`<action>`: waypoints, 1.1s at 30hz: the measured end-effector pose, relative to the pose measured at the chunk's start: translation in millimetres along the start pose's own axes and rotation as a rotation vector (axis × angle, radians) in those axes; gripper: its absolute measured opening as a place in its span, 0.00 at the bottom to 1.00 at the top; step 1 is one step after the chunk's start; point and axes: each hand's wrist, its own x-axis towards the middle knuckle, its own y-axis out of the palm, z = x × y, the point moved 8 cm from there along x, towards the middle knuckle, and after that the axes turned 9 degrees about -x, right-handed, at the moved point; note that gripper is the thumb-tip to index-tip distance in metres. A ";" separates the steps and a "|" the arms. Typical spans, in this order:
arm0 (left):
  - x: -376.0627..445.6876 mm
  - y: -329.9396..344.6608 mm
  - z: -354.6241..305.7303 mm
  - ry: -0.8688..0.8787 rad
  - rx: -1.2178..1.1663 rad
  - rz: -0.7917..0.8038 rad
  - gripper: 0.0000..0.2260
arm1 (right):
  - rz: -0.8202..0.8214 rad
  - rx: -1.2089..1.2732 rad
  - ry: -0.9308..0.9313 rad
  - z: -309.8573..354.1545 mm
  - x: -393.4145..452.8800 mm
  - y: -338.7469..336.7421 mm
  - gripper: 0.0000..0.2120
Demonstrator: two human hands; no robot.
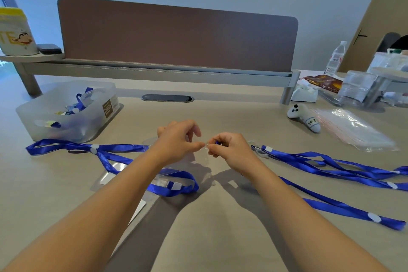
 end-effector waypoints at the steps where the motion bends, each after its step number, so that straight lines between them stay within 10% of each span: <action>1: 0.1 -0.3 -0.6 -0.002 0.006 -0.002 0.07 | -0.001 0.009 -0.002 0.3 -0.7 -0.2 0.08; 12: -3.6 -14.0 -10.6 0.057 0.166 -0.029 0.08 | 0.023 0.041 -0.008 8.9 3.5 8.1 0.06; 19: -8.9 -14.8 -2.3 0.065 0.396 0.131 0.44 | 0.053 0.058 -0.016 23.7 13.2 2.0 0.09; 33: 22.5 -33.7 41.6 0.050 0.672 0.205 0.39 | -0.039 -0.320 -0.033 23.8 58.3 -9.1 0.16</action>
